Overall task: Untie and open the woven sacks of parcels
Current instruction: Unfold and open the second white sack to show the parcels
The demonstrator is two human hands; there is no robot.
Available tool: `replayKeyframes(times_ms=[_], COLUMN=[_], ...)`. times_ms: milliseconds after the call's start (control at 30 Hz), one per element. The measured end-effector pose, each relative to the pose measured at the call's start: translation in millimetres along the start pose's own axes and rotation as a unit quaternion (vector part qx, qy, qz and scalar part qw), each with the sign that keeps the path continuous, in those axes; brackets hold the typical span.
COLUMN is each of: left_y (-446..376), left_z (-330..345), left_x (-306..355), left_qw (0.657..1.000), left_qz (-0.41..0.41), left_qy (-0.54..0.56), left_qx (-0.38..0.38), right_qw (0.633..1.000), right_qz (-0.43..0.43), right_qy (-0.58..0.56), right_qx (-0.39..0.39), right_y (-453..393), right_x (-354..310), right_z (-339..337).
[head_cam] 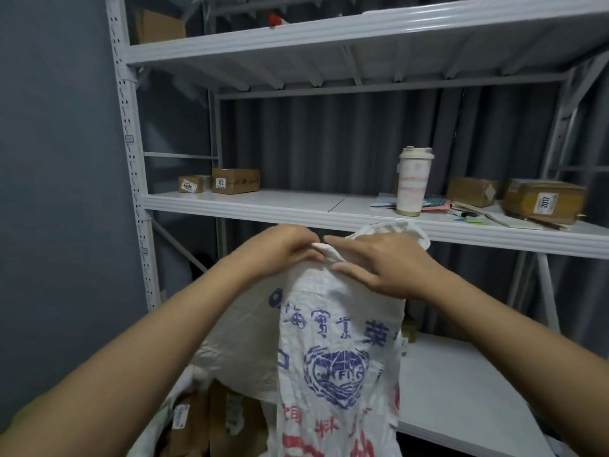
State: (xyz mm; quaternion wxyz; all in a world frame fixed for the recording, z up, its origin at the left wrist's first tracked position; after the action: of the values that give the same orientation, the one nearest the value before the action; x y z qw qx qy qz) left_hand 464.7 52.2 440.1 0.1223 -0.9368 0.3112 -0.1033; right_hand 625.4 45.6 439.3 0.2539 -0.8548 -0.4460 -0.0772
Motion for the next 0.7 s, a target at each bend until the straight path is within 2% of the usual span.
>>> replayKeyframes(times_ms=[67, 100, 200, 267, 367, 467, 533, 567, 700], left_y=[1, 0, 1, 0, -7, -4, 1, 3, -5], left_z=[10, 14, 21, 24, 19, 12, 8, 5, -4], left_x=[12, 9, -11, -13, -4, -8, -17, -18, -4], left_qw=[0.992, 0.993, 0.998, 0.998, 0.992, 0.987, 0.99, 0.994, 0.996], left_qz=[0.059, 0.052, -0.037, -0.027, 0.002, -0.032, -0.063, -0.068, -0.06], left_qy=[-0.096, -0.096, -0.039, 0.027, 0.119, 0.156, 0.125, 0.091, -0.045], left_qx=[0.054, 0.053, 0.032, 0.046, 0.042, 0.003, -0.007, 0.0, 0.057], right_qw=[0.994, 0.995, 0.996, 0.997, 0.998, 0.975, 0.936, 0.928, 0.945], right_qz=[0.014, 0.019, 0.047, 0.043, 0.034, 0.097, 0.128, 0.128, 0.097], right_qy=[-0.106, -0.1, 0.017, 0.0, -0.045, -0.2, -0.327, -0.349, -0.303], right_qx=[-0.011, -0.007, 0.075, 0.058, 0.004, 0.022, 0.004, -0.015, -0.078], right_y=[-5, -6, 2, 2, -4, 0, 6, 7, -2], right_x=[4, 5, 8, 7, 10, 36, 49, 49, 33], right_z=[6, 6, 4, 6, 15, 12, 19, 22, 24])
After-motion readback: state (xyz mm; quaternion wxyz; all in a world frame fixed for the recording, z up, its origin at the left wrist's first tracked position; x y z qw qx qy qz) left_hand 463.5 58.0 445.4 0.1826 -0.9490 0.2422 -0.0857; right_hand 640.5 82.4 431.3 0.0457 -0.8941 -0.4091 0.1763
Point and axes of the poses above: each hand's wrist, its own y-axis away from the middle knuckle, its own z-axis out of the palm, x = y × z, the point moved 5 cm from there along -y, towards the middle knuckle, and after that the axes turned 13 degrees about -x, right-handed, at the moved point
